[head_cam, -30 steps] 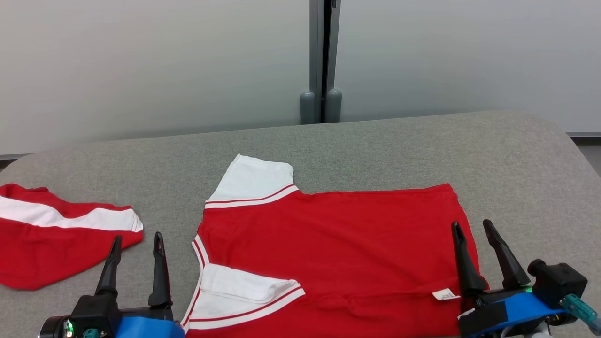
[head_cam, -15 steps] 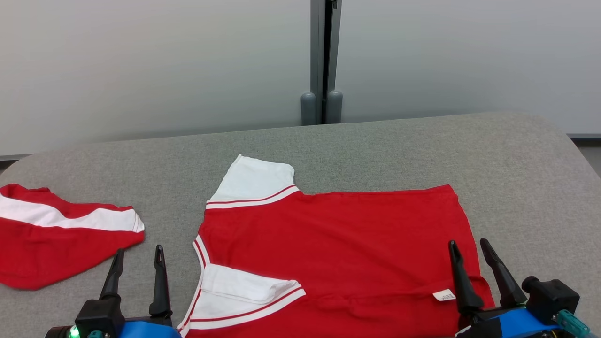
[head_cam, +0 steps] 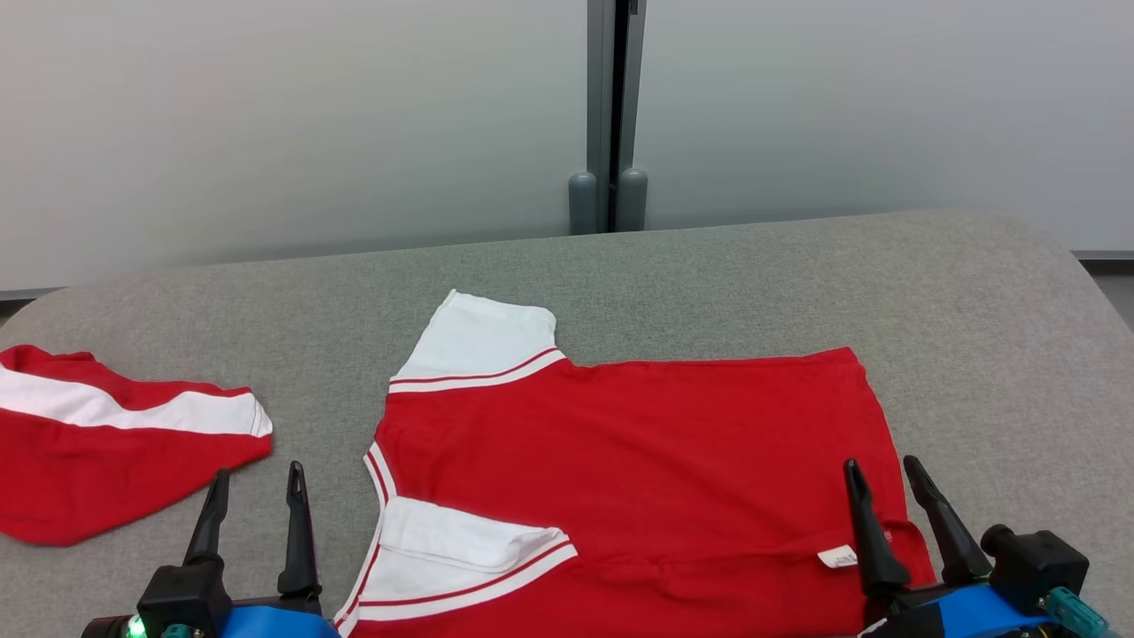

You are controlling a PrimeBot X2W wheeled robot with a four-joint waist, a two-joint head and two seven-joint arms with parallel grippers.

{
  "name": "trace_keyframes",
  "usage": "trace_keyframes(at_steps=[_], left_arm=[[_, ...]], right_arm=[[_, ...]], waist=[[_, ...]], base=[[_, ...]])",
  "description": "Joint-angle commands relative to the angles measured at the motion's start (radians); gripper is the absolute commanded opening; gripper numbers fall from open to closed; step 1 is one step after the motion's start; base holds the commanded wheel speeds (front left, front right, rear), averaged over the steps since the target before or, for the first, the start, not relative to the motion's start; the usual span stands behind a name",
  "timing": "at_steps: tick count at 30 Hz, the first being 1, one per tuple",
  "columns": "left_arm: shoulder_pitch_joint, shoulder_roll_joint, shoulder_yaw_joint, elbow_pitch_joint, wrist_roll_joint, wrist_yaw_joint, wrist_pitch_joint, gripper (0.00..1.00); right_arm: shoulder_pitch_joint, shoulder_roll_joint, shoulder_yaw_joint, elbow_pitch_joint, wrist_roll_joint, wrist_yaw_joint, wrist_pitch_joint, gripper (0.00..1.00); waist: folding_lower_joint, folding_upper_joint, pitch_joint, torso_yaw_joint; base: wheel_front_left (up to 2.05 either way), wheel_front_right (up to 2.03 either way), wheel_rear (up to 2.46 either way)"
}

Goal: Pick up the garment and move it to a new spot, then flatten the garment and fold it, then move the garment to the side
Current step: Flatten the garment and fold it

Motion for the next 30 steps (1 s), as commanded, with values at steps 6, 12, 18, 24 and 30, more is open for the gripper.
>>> trace_keyframes(at_steps=[6, 12, 18, 24, 30], left_arm=[[-0.013, -0.001, 0.006, 0.001, 0.001, 0.002, 0.000, 1.00], [-0.017, 0.000, 0.015, 0.003, 0.001, -0.001, 0.000, 1.00], [-0.085, 0.026, 0.012, 0.021, -0.002, -0.015, 0.000, 1.00], [-0.268, 0.084, -0.013, 0.068, 0.005, -0.031, 0.000, 1.00], [-0.470, 0.144, -0.057, 0.160, -0.009, -0.040, 0.000, 1.00]], right_arm=[[0.002, -0.004, -0.004, 0.005, -0.004, 0.001, -0.004, 1.00], [-0.011, -0.003, 0.001, 0.011, -0.002, 0.001, -0.004, 1.00], [-0.070, -0.029, -0.001, 0.049, -0.012, 0.001, -0.004, 1.00], [-0.215, -0.073, 0.009, 0.113, 0.023, 0.001, -0.001, 1.00], [-0.373, -0.130, 0.044, 0.182, 0.046, 0.001, 0.063, 1.00]], waist=[[0.0000, -0.0001, 0.001, 0.000], [0.0000, -0.0001, 0.001, -0.006], [0.0000, -0.0001, 0.022, -0.021], [0.0000, -0.0001, 0.097, -0.048], [0.0000, -0.0001, 0.197, -0.087]], base=[[0.00, 0.00, 0.00], [0.00, 0.00, 0.00], [0.00, 0.00, 0.00], [0.00, 0.00, 0.00], [0.00, 0.00, 0.00]])
